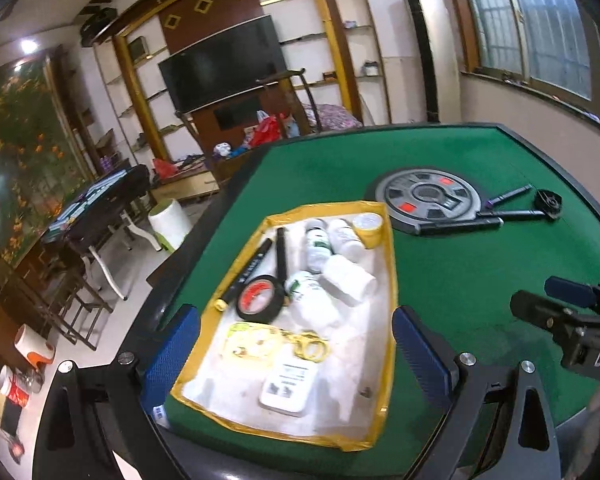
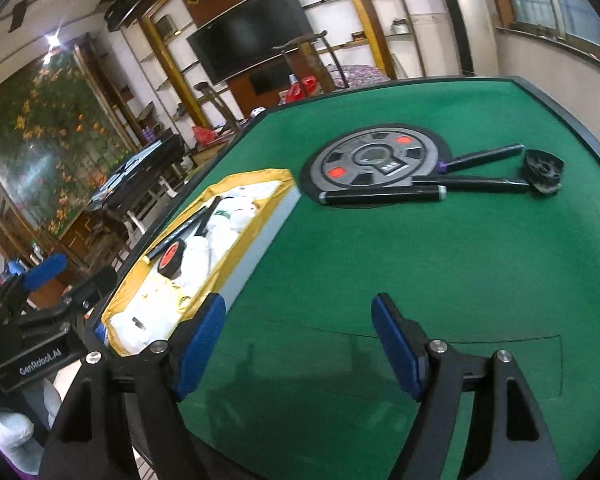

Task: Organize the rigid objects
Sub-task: 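Move both open tools from the tray toward the markers beside the grey disc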

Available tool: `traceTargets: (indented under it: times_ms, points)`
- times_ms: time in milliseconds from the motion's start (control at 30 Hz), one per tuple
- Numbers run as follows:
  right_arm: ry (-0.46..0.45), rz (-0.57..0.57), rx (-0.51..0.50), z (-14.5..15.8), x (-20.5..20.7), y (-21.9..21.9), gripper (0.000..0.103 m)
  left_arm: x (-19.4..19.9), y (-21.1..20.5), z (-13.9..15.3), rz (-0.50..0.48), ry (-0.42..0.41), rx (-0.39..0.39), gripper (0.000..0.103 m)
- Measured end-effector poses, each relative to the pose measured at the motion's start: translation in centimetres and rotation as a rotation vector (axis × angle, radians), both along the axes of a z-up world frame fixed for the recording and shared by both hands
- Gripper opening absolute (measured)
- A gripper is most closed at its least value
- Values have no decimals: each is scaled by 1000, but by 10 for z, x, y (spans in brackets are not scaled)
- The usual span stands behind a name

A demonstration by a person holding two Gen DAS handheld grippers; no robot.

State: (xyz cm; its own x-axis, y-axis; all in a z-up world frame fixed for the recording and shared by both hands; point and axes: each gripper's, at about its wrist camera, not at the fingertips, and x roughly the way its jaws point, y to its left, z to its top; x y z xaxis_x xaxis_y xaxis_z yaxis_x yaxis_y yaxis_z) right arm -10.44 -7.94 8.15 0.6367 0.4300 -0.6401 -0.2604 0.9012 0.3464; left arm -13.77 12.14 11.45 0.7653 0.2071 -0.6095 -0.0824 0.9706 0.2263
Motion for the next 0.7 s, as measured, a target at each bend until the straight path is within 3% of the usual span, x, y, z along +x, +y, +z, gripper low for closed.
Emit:
traceTargets:
  times_ms: [133,267,333,500,700]
  points:
    - [7,-40,13,-3,0,-21,75,6,-15,-2,-61,47,-47,98]
    - [21,-110,-10,-9,5,-51,75,20,-30,3,-201,144,-232,98]
    - [33,-161,-43,-13,7,-70,75,25,-41,1,-252,172,-282,98]
    - [61,-300,-74,-16,13,-128,75,34,-73,-26,-319,255,-314,98]
    - [64,-347,-127,-8,48,-155,75,39,-80,-52,-307,340,-368,98]
